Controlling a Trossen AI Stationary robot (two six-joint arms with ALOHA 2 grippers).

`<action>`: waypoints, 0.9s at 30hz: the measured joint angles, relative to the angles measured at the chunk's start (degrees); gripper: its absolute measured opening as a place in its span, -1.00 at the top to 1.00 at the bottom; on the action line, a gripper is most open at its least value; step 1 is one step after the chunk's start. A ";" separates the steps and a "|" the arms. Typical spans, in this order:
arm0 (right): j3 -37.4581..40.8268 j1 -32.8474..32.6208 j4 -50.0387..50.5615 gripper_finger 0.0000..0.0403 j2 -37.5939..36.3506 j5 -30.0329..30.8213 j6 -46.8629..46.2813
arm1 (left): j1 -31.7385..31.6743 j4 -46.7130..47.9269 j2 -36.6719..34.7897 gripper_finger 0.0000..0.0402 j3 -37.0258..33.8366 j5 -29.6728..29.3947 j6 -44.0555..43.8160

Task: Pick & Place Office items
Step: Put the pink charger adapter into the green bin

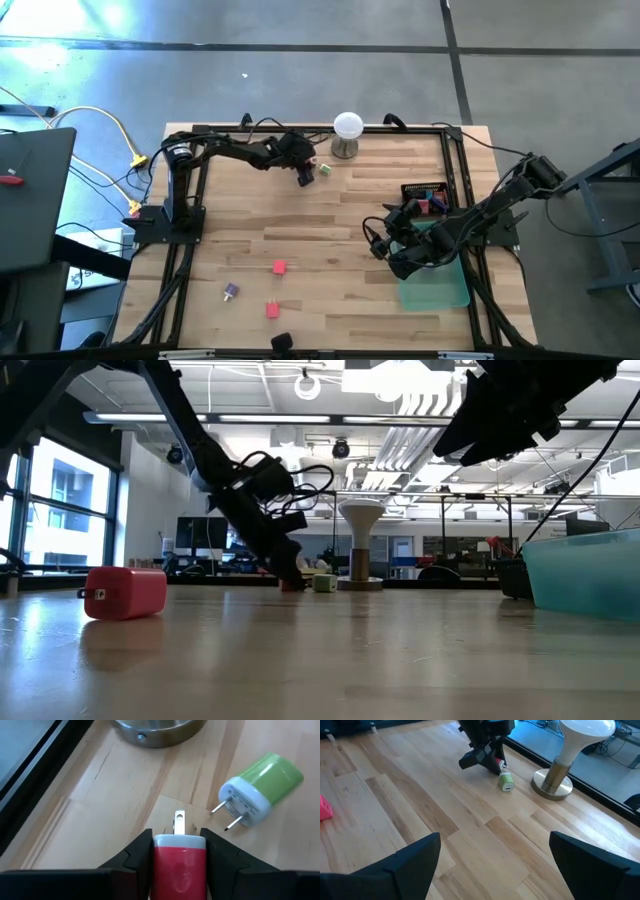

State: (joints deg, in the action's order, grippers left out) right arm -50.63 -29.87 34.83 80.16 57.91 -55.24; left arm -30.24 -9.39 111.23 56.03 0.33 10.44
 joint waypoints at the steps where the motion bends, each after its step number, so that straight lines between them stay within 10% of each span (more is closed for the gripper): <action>1: 0.00 0.00 0.00 -0.80 0.00 0.00 0.00 | 0.38 0.12 -0.01 0.37 0.00 -0.90 -1.12; 16: 0.00 -0.12 -0.94 -0.80 0.00 -1.52 0.13 | 14.32 17.73 -16.41 0.37 -0.26 -19.92 -9.78; 27: 0.00 -0.12 -6.33 -0.80 0.00 -3.52 3.94 | 33.91 13.21 -34.69 0.37 -0.11 -13.22 -15.36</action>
State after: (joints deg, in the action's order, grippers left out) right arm -50.63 -29.99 28.50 80.16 54.39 -51.30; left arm 3.68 3.81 76.54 55.92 -12.88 -4.92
